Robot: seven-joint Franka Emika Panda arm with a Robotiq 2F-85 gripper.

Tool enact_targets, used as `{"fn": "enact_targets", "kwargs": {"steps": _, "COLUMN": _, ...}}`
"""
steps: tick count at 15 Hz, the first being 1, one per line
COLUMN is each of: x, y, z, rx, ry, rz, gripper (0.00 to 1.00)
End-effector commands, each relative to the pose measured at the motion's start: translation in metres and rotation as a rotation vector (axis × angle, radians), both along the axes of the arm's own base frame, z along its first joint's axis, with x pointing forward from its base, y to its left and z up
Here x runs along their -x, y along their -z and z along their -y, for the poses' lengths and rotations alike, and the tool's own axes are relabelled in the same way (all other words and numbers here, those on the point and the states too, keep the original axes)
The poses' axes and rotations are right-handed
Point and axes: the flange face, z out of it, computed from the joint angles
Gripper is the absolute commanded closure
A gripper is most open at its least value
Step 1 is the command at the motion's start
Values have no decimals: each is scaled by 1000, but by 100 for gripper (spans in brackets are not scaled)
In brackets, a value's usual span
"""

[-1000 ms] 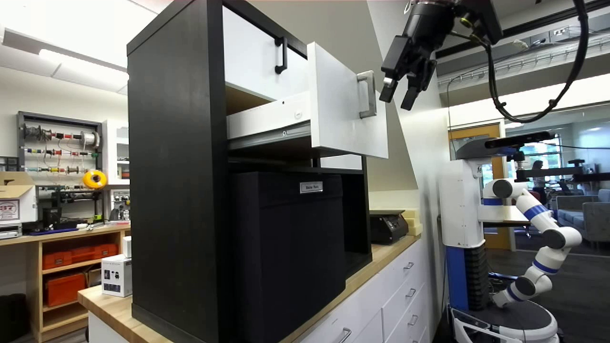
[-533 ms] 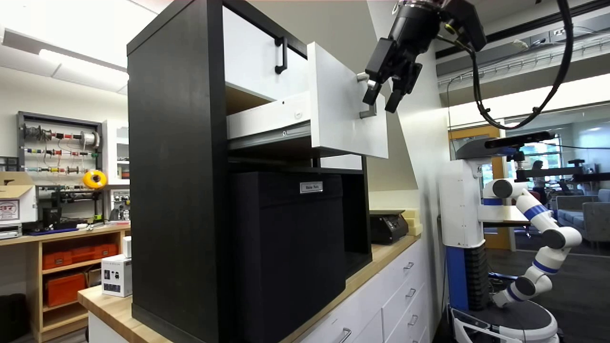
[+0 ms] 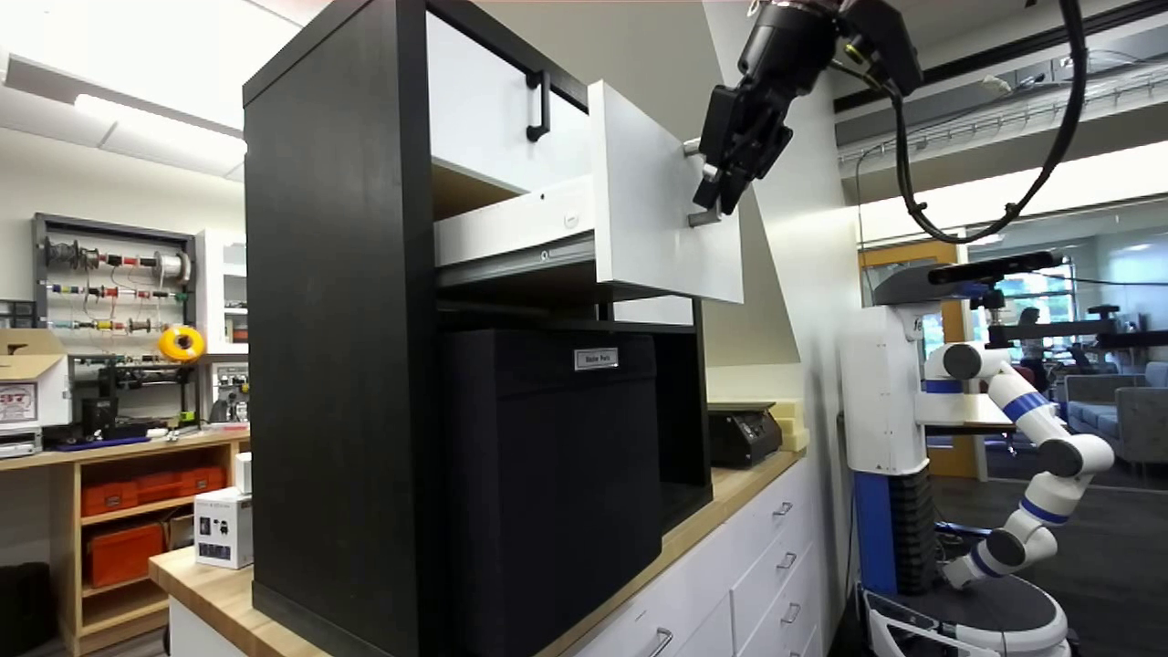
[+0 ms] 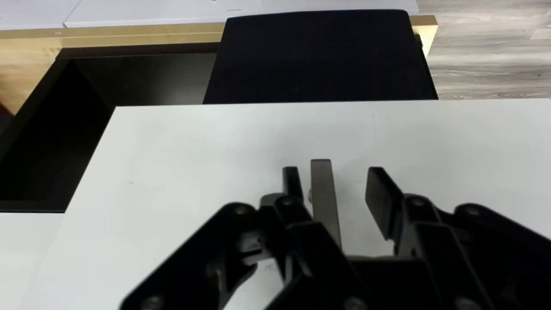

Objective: Close the bottom drawer of the black and white file cabinet

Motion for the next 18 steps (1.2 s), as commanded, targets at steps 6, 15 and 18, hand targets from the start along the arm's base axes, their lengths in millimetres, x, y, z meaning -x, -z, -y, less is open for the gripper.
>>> {"fn": "enact_targets", "kwargs": {"steps": 6, "x": 3, "y": -7, "z": 10, "rx": 24, "ry": -16, "rz": 47, "gripper": 95}}
{"fn": "enact_targets", "kwargs": {"steps": 15, "x": -46, "y": 4, "z": 32, "rx": 50, "ry": -44, "rz": 82, "gripper": 96}}
{"fn": "enact_targets", "kwargs": {"steps": 18, "x": -68, "y": 6, "z": 35, "rx": 49, "ry": -60, "rz": 100, "gripper": 96}}
